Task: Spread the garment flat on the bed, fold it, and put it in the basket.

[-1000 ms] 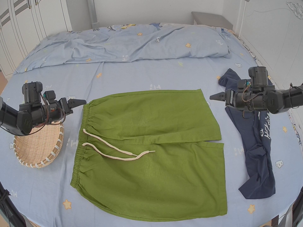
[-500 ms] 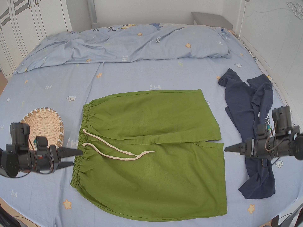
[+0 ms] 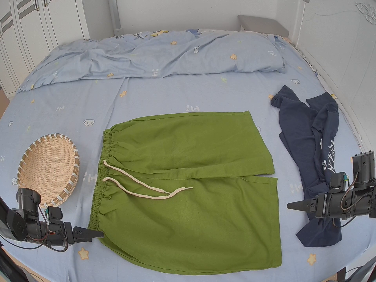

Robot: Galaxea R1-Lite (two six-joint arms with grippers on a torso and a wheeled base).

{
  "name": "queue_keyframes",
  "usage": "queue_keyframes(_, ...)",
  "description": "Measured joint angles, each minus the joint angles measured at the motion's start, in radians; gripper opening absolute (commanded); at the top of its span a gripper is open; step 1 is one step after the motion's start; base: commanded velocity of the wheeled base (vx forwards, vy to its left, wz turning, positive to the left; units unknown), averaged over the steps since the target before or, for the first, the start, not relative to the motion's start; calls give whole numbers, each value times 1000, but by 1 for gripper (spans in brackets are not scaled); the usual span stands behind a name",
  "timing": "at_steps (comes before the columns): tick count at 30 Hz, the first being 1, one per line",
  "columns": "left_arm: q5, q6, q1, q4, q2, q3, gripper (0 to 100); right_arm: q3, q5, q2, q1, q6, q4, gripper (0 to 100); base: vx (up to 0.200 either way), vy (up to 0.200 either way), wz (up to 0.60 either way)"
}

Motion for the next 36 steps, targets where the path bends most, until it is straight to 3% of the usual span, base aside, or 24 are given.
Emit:
queue_keyframes(25,-18,0,12,-19,166,-118,100,9,0,-11,-6,-1,-18,100,0,0,0)
queue_keyframes(26,-19,0,13,-18,171,-125,0,9,0,-11,-7,-1,-17,100,0,0,0)
queue_keyframes(36,-6,1,27,-25,202,-155,0,13,0,-11,-8,0,-39,100,0,0,0)
